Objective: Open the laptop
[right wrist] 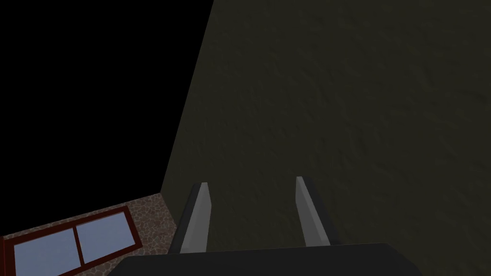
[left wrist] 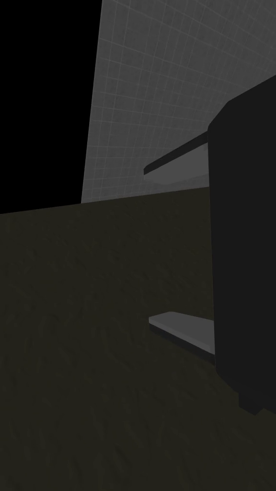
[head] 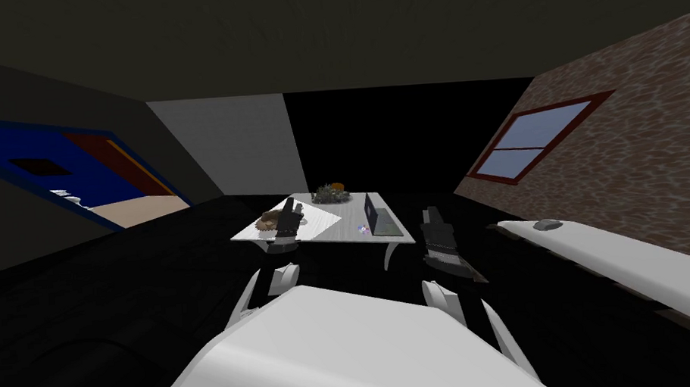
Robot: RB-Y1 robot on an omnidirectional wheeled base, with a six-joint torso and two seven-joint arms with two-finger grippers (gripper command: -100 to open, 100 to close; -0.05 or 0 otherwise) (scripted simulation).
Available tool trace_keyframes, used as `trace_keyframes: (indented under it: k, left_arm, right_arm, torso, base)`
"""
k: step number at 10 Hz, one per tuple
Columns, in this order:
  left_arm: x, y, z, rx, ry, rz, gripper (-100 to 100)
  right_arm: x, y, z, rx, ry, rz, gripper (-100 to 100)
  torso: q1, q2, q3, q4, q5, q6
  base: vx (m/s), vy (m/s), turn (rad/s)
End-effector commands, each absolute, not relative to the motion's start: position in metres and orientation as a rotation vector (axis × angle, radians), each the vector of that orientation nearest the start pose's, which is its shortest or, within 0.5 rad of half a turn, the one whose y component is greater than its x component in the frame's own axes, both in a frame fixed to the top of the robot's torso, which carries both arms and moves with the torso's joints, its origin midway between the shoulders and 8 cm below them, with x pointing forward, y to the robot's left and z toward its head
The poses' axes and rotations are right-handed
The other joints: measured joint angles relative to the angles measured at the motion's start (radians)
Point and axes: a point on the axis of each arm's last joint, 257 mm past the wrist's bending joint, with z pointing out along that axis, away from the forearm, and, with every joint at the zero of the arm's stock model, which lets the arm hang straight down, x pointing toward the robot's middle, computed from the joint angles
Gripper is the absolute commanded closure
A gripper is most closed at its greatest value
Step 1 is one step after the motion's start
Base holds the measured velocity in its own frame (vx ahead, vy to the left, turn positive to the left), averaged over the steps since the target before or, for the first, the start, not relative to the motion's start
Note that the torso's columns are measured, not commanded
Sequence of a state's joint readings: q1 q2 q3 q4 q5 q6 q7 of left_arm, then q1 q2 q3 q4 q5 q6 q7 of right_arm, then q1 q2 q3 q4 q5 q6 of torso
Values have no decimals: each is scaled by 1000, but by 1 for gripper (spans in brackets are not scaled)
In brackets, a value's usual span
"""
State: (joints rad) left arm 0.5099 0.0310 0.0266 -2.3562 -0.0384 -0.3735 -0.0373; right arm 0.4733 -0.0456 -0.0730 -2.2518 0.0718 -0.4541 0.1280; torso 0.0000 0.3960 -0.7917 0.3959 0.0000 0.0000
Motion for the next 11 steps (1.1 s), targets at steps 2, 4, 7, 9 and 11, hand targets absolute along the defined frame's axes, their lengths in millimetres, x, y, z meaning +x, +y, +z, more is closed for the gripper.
trace_keyframes:
  k: [2, 4, 7, 9, 11]
  left_arm:
    - [348, 283, 31, -642, 705, -1197, 0]
    - [348, 283, 31, -642, 705, -1197, 0]
    - [348, 283, 31, -642, 705, -1197, 0]
    - [348, 283, 31, -642, 705, -1197, 0]
    - [348, 283, 31, -642, 705, -1197, 0]
  right_arm:
    - [357, -293, 13, 558, 745, 1061, 0]
    - [359, -292, 9, 527, 789, 1030, -100]
    - [362, -293, -2, 473, 869, 953, -100]
    - [364, -296, -11, 429, 932, 883, -100]
    - [365, -301, -21, 381, 996, 800, -100]
  torso:
    - [0, 148, -295, 148, 0, 0]
    - [0, 295, -590, 295, 0, 0]
    - [1, 340, -684, 341, 0, 0]
    - [1, 342, -684, 342, 0, 0]
    - [0, 342, -684, 342, 0, 0]
  base:
    - [0, 0, 0]
    - [7, 8, 11]
    - [14, 37, 23]
    - [19, 50, 29]
    - [25, 58, 37]
